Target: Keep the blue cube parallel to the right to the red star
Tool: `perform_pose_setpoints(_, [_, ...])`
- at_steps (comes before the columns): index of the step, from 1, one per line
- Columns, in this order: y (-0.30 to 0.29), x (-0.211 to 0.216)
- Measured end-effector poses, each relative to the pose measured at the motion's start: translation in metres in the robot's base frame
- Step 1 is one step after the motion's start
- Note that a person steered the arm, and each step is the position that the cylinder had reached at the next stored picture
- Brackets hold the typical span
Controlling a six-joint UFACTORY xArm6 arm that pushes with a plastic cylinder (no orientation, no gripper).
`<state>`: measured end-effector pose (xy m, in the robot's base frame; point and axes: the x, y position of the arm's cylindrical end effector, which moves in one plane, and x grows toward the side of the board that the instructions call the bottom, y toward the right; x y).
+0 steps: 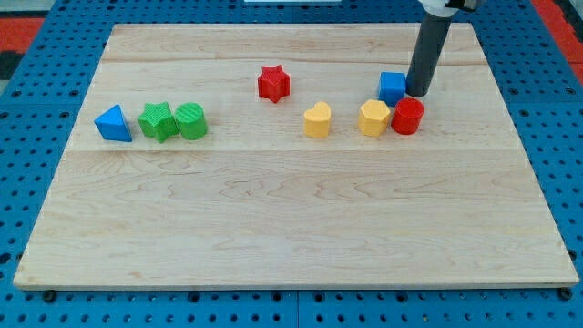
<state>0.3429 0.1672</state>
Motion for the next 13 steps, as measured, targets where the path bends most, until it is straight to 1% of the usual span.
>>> perform_pose_setpoints(2, [-0.008, 0.014])
perform_pose_setpoints(3, [-0.016, 0.014])
perform_pose_setpoints(5, [-0.03, 0.005])
perform_pose_setpoints(9, [-0.046, 0.004])
perform_pose_setpoints(11, [-0.046, -0.018])
perform_pose_setpoints(13, [-0.056, -0.019])
